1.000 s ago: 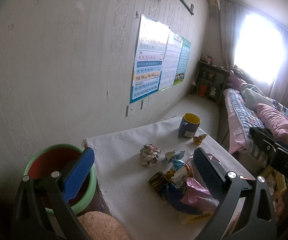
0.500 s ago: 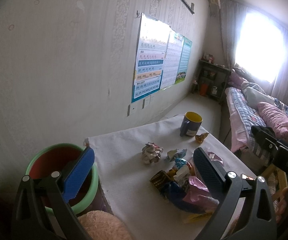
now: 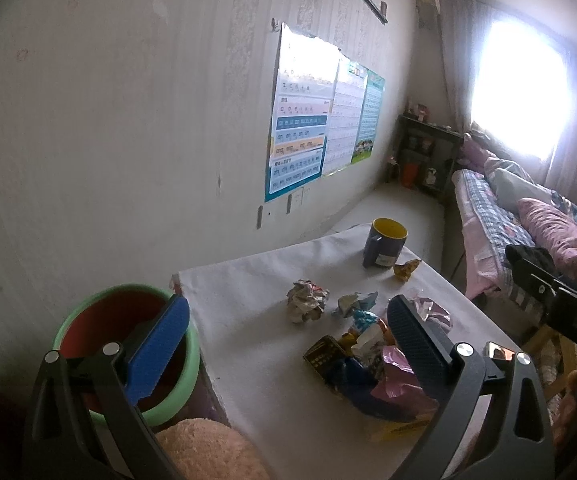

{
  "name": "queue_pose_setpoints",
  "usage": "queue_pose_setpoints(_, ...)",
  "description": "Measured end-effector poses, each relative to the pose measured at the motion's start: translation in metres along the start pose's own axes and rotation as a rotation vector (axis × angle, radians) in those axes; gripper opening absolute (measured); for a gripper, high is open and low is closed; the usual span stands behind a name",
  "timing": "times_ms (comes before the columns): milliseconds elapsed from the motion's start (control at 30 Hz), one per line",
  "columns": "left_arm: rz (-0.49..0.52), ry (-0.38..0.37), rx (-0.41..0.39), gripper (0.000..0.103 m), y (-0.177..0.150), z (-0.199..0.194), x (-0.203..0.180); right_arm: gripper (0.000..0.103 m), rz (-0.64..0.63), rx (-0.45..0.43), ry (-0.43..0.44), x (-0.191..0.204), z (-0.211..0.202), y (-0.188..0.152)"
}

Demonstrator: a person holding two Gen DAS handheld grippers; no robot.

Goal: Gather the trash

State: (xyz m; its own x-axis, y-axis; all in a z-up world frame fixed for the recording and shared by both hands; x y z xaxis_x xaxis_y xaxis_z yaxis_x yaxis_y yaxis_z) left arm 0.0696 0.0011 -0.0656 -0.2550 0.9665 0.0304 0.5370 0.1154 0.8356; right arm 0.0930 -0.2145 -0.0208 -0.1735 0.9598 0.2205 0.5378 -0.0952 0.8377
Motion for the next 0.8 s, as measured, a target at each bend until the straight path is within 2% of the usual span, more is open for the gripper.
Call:
queue_pose_setpoints(67, 0.011, -0.001, -0.002, 0.095, 0.0, 0.001, -0.002, 0.099, -0.003, 0.004, 0.002, -0.002, 0.002, -0.001)
queue_pose_setpoints(200, 0.036, -0.063, 0.047, 0.095, -0.006, 0.009, -0.013, 0.099, -0.043, 0.018, 0.012, -0.012, 0.004, -0.005)
queue_pose_setpoints(367, 0.043, -0.233, 0.18, 0.094, -0.028, 0.026, -0.045, 0.099, -0.02, 0.061, -0.001, -0.042, 0.007, -0.017)
queue_pose_setpoints(500, 0.132, -0.337, 0.269, 0.09, -0.049, 0.043, -0.087, 0.099, 0.022, 0.114, -0.001, -0.066, 0.011, -0.031)
queue_pose_setpoints(667, 0.196, -0.368, 0.355, 0.089, -0.072, 0.065, -0.125, 0.099, 0.046, 0.152, -0.02, -0.086, 0.012, -0.046)
queue_pose_setpoints(733, 0.193, -0.375, 0.424, 0.084, -0.084, 0.078, -0.135, 0.099, 0.056, 0.163, -0.018, -0.09, 0.013, -0.051)
queue_pose_setpoints(800, 0.195, -0.375, 0.483, 0.074, -0.095, 0.084, -0.139, 0.099, 0.061, 0.171, -0.014, -0.093, 0.015, -0.054)
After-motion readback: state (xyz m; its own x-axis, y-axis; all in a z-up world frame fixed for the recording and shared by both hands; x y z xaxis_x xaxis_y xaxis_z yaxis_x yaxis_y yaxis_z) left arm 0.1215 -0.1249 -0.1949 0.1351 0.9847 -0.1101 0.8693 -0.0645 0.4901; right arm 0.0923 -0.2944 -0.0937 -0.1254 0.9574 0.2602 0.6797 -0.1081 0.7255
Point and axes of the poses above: each gripper's, at about its wrist camera, not at the fingertips, and z roughly the way its jaws point, x to its left, y to its top, the point moved 8 cm from there along z, roughly the way its jaws point, and after that the axes turned 14 degrees about y, right-handed, at the moved point
